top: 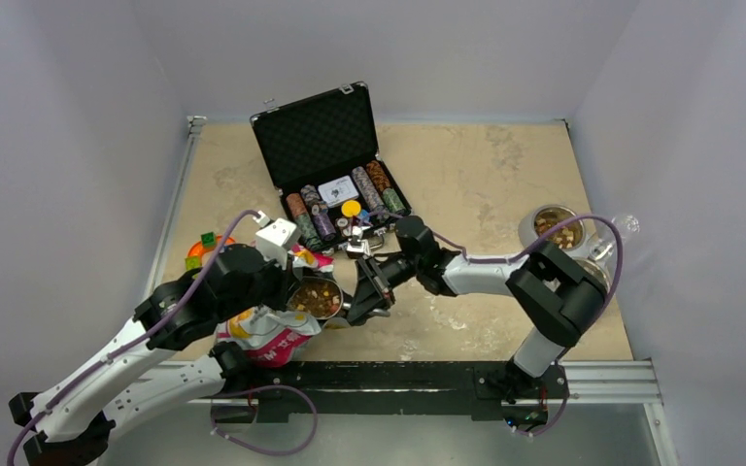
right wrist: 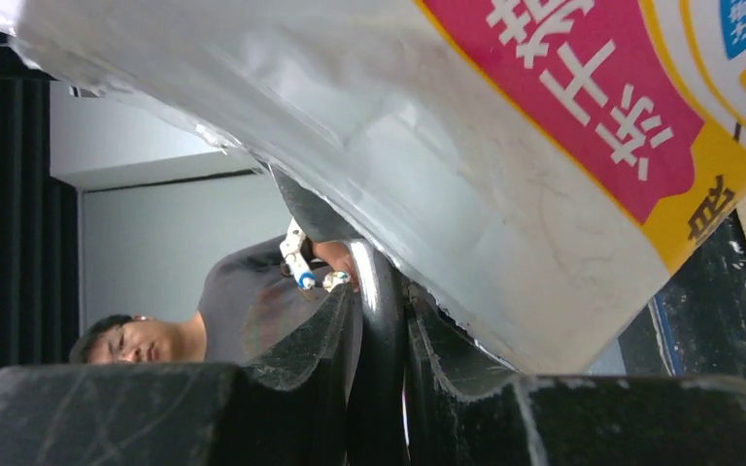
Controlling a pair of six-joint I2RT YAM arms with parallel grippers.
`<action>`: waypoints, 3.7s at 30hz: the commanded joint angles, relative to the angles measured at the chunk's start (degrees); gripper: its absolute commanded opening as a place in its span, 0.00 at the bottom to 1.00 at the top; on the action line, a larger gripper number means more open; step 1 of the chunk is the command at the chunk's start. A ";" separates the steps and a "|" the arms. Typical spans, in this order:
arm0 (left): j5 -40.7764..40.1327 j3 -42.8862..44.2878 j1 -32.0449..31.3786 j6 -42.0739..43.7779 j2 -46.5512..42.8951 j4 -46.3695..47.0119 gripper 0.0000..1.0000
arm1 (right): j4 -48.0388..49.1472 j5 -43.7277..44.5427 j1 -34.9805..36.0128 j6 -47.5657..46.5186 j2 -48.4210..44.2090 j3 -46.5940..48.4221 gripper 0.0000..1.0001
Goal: Serve the pet food
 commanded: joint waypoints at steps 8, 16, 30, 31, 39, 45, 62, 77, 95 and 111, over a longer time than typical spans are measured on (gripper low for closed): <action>-1.71 3.56 -0.19 0.14 -1.27 5.96 0.00 | 15.49 -1.60 1.65 6.61 -2.94 -2.51 0.00; -13.07 4.97 -0.20 -3.92 2.36 1.29 0.00 | 15.14 1.36 -1.09 6.53 -16.90 -17.17 0.00; -20.31 6.68 -0.19 -7.97 6.84 -1.80 0.00 | 20.76 11.44 -2.86 15.51 -34.98 -31.13 0.00; -21.02 6.62 -0.24 -8.57 6.93 -2.22 0.00 | 17.89 12.40 -3.37 14.87 -37.41 -31.31 0.00; -25.20 6.93 -0.20 -10.55 7.22 -4.95 0.00 | -6.80 15.40 -11.17 10.39 -58.26 -29.86 0.00; -26.56 7.32 -0.21 -11.04 7.19 -5.79 0.00 | -11.78 14.14 -13.12 9.53 -61.67 -29.55 0.00; -26.54 7.64 -0.19 -11.15 5.01 -7.56 0.00 | 6.06 18.00 -34.60 15.57 -43.58 -22.61 0.00; -23.85 8.12 -0.22 -10.76 3.98 -9.99 0.00 | 0.28 55.75 -46.63 23.25 -47.89 -30.94 0.00; -20.21 7.94 -0.24 -8.69 5.65 -9.76 0.00 | -30.01 86.82 -48.83 44.11 -64.68 -33.50 0.00; -19.15 7.26 -0.23 -8.44 8.28 -7.95 0.00 | -45.06 88.29 -48.74 48.89 -76.65 -35.38 0.00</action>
